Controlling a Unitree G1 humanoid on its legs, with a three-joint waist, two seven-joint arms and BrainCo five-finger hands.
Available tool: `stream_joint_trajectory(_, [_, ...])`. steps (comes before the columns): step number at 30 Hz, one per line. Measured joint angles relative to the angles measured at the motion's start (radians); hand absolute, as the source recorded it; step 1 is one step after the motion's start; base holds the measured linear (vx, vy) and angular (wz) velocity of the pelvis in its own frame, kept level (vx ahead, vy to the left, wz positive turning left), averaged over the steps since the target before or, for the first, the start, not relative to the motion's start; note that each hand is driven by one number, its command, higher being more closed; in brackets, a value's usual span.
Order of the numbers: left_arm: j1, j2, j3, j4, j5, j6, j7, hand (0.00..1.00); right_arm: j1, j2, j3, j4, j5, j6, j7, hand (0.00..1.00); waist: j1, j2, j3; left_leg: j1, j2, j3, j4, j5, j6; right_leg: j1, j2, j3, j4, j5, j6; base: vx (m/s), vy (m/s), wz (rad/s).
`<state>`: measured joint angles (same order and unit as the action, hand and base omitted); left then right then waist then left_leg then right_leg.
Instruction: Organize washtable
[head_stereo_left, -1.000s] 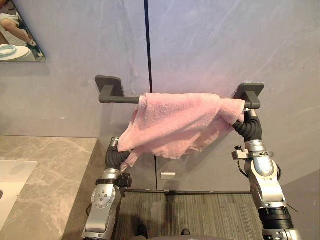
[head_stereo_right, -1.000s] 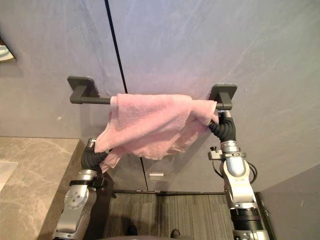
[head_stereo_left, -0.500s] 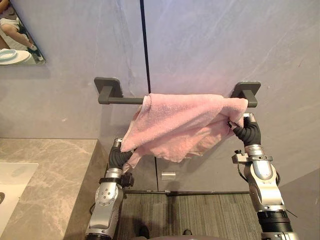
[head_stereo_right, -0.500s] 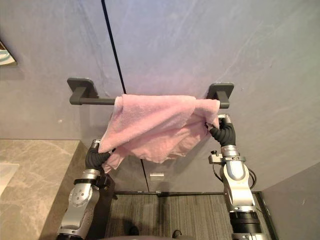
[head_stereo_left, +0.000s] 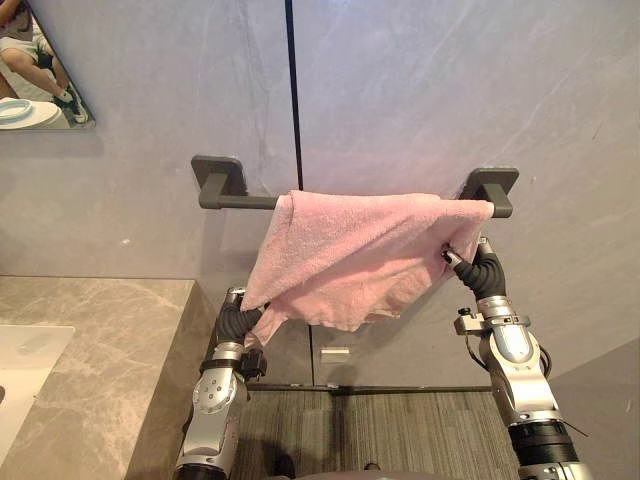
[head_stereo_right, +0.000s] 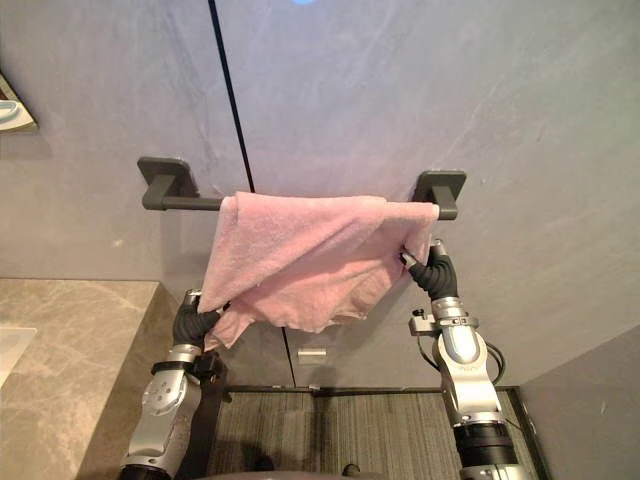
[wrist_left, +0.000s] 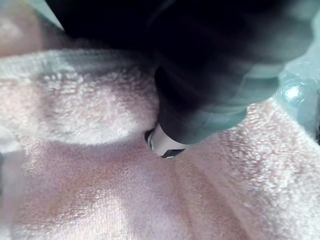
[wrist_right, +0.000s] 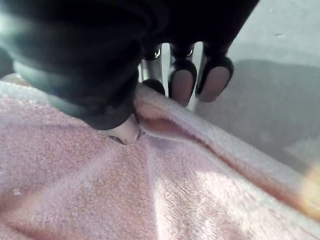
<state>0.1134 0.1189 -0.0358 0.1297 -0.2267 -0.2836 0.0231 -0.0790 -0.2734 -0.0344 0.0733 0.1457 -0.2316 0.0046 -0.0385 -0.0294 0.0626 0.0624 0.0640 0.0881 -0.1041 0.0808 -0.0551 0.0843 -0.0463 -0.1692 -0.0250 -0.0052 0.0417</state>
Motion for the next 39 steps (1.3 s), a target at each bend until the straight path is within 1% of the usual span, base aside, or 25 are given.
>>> stream_joint_trajectory(6, [-0.006,0.0,0.0,0.023,0.0,0.0,-0.001,1.0,-0.001,0.031,0.0,0.021,-0.001,-0.001,0.0,1.0,0.0,-0.011,-0.001,0.003,0.001,-0.006,0.0,0.0,0.0,-0.001,0.001,-0.007,0.001,-0.006,0.001,0.0,0.0,0.02])
stream_joint_trajectory(11, [-0.008,0.0,-0.001,0.036,-0.011,-0.008,-0.002,1.0,-0.001,0.032,0.003,0.022,-0.001,-0.001,0.0,1.0,-0.001,-0.021,-0.002,0.001,0.001,-0.005,0.0,-0.005,-0.003,-0.001,0.001,-0.007,-0.002,-0.006,0.001,0.0,0.0,0.0])
stream_joint_trajectory(16, [-0.023,-0.002,-0.001,0.068,-0.039,-0.01,-0.004,1.0,-0.001,0.035,0.005,0.022,-0.001,-0.002,-0.001,1.0,-0.001,-0.023,-0.003,0.001,0.0,-0.005,0.0,-0.004,0.001,0.001,0.001,-0.007,-0.006,-0.006,0.001,0.0,0.0,0.0])
stream_joint_trajectory(21, [-0.027,-0.032,-0.002,0.098,-0.042,-0.011,-0.004,1.0,-0.002,0.042,0.007,0.025,-0.001,-0.003,-0.001,1.0,0.0,-0.025,-0.004,0.002,0.001,-0.004,0.0,-0.004,0.001,0.001,0.002,-0.006,-0.007,-0.007,0.001,0.0,0.0,0.0])
stream_joint_trajectory(32, [-0.054,-0.034,-0.006,0.14,-0.042,-0.013,-0.004,1.0,-0.002,0.053,0.025,0.049,-0.005,-0.007,-0.011,1.0,0.0,-0.034,-0.009,0.004,0.001,0.0,0.0,-0.006,-0.001,0.001,0.002,-0.002,-0.006,-0.007,0.002,0.0,0.0,0.0])
stream_joint_trajectory(39, [-0.055,-0.033,-0.049,0.157,-0.021,-0.013,-0.004,1.0,-0.004,0.053,0.043,0.06,-0.021,-0.02,-0.023,1.0,-0.001,-0.034,-0.009,0.004,0.001,0.0,0.0,-0.005,-0.001,0.001,0.002,-0.001,-0.006,-0.007,0.002,0.0,0.0,0.0])
